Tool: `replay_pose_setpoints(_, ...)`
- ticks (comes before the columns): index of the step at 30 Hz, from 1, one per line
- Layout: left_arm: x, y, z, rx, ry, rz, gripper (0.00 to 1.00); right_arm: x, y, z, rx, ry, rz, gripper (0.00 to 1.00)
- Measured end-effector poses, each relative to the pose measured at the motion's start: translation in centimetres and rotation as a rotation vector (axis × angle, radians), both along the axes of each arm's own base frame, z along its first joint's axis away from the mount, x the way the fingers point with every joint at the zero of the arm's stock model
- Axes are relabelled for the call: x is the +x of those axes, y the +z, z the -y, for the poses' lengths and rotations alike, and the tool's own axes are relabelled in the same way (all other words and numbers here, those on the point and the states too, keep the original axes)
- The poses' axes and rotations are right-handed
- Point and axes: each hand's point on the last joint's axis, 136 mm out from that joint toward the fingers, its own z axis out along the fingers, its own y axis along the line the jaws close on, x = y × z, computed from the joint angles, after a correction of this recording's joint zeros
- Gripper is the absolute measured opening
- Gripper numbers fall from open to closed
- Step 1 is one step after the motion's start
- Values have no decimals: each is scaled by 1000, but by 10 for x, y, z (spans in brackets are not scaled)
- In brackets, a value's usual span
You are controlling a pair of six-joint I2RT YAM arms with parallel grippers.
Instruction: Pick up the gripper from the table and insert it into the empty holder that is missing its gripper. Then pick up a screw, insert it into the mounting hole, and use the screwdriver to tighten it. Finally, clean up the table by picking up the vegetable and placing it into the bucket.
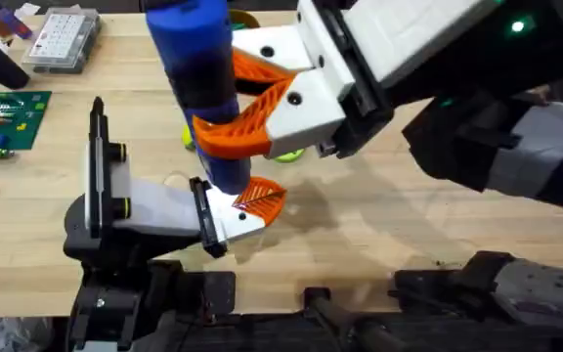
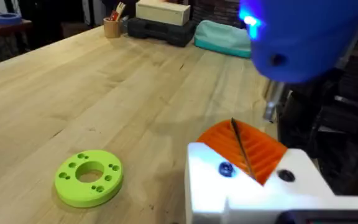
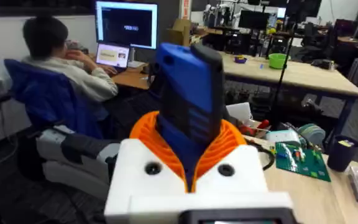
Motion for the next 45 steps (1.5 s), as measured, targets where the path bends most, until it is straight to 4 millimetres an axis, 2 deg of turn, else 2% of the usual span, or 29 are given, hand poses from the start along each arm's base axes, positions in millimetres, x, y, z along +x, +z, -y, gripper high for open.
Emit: replay_pose_setpoints(45, 0, 0, 0, 0, 0, 0, 4, 8, -23, -12, -31, 10, 8, 16)
